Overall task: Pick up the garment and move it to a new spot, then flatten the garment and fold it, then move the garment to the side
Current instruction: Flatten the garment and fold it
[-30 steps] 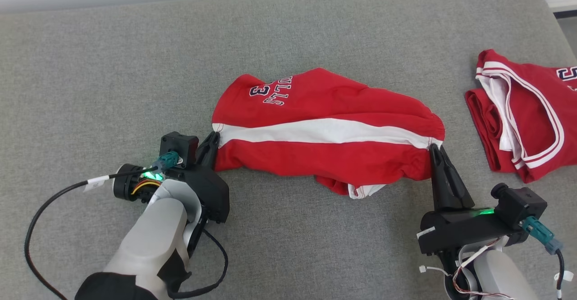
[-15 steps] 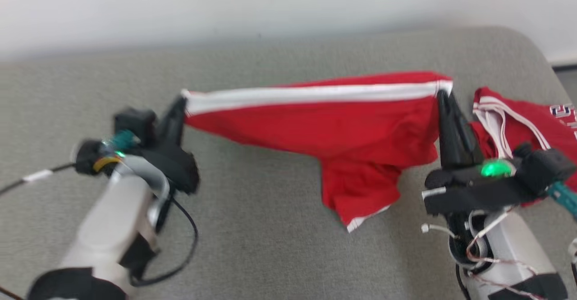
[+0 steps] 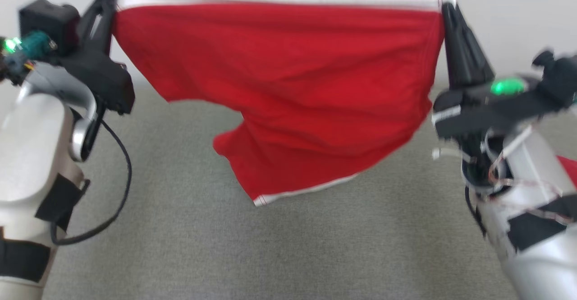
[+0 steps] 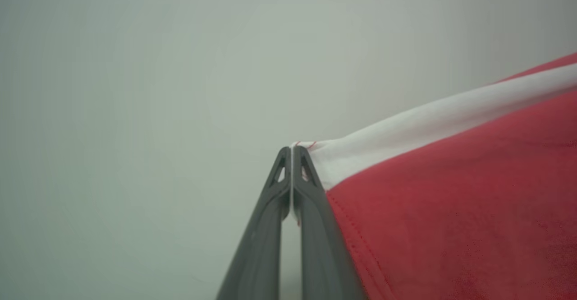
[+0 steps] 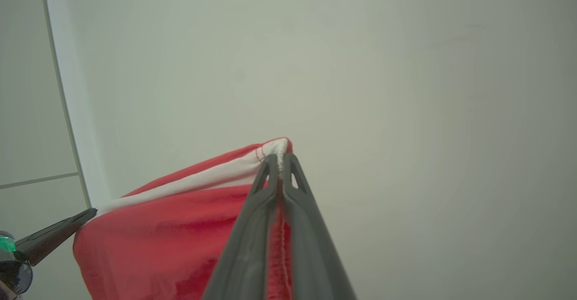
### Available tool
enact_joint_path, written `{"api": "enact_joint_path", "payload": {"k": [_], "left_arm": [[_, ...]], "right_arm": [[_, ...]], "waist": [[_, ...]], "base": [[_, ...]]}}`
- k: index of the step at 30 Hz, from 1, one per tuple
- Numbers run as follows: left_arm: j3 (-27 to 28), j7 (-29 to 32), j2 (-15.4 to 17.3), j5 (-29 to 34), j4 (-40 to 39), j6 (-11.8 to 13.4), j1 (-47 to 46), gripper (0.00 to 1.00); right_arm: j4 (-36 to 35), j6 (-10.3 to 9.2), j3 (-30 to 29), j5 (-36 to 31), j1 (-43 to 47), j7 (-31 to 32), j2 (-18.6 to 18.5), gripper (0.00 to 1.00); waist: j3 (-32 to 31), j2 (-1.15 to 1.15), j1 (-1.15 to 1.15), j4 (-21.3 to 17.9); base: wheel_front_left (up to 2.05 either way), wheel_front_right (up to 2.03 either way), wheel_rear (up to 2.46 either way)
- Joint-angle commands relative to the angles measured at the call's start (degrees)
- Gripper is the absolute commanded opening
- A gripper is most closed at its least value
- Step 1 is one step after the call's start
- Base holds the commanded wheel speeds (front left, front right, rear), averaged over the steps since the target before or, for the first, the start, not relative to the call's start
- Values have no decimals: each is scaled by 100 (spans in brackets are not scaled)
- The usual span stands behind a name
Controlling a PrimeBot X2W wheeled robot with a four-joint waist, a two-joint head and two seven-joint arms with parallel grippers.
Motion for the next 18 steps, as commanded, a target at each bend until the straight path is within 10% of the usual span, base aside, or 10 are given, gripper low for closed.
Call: {"api": "enact_joint_path", "payload": {"k": [1,11,18], "left_arm": [[-8,172,15,19,-10,48,-95,0],[-252,476,-78,287,310,78,-938,0],[-363,-499,-202,814,669,271,-2389,0]], "right_arm": [[208,-18,20,57,-330,52,-69,0],[1944,-18,620,-324,-2694,182,-127,0],[3151,-18,270,-1127,-4442,-379,-265,0]], "waist": [[434,1,1,222],[2034,1,1,314],[2624,1,1,434]], "base": [[0,0,0],[0,0,0],[0,0,0]]}}
